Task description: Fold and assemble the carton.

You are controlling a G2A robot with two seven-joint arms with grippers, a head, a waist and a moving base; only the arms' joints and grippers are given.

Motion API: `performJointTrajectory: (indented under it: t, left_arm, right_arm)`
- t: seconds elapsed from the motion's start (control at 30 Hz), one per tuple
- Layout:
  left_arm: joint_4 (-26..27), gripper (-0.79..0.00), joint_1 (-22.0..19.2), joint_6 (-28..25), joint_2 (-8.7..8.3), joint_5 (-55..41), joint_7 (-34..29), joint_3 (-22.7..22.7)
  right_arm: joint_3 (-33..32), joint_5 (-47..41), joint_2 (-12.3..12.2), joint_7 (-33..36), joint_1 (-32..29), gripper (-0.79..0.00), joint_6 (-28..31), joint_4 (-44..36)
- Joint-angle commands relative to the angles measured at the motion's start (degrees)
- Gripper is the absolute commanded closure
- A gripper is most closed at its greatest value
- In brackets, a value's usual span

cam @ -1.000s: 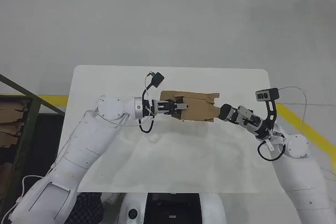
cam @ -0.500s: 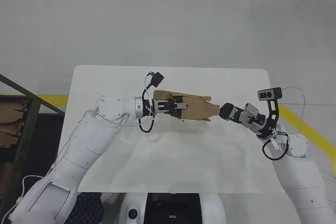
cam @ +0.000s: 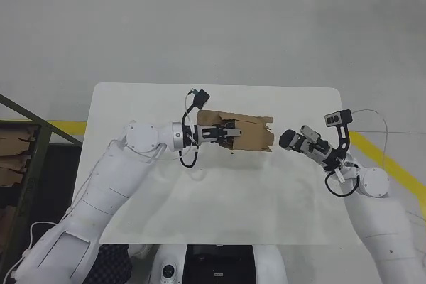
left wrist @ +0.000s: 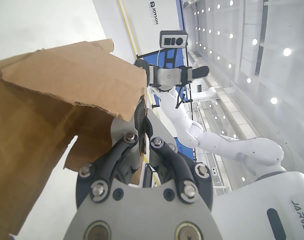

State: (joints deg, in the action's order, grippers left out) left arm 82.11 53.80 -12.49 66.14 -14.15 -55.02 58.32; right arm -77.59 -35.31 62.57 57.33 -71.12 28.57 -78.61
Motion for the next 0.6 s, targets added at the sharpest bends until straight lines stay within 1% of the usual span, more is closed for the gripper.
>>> performJointTrajectory:
  t: [0.0,0.13,0.3,0.57]
  left_arm:
    - [0.46,0.000,0.28,-0.06,-0.10,-0.55,-0.51,0.41]
    - [1.01,0.000,0.73,-0.23,-0.16,-1.53,-1.31,0.68]
    - [0.54,0.000,0.61,-0.31,0.03,-2.17,-1.63,0.05]
    - [-1.44,0.000,-0.32,0.20,0.25,0.06,-0.20,-0.61]
  right_arm:
    - [0.38,0.79,0.08,-0.91,0.21,-0.785,-0.47,0.74]
    - [1.52,1.03,0.34,-1.53,0.65,-0.785,-1.26,1.40]
    - [3.45,-0.68,0.83,-0.66,1.29,-0.785,-1.65,0.69]
    - [2.66,-4.24,0.83,2.18,0.86,-0.785,-1.44,0.24]
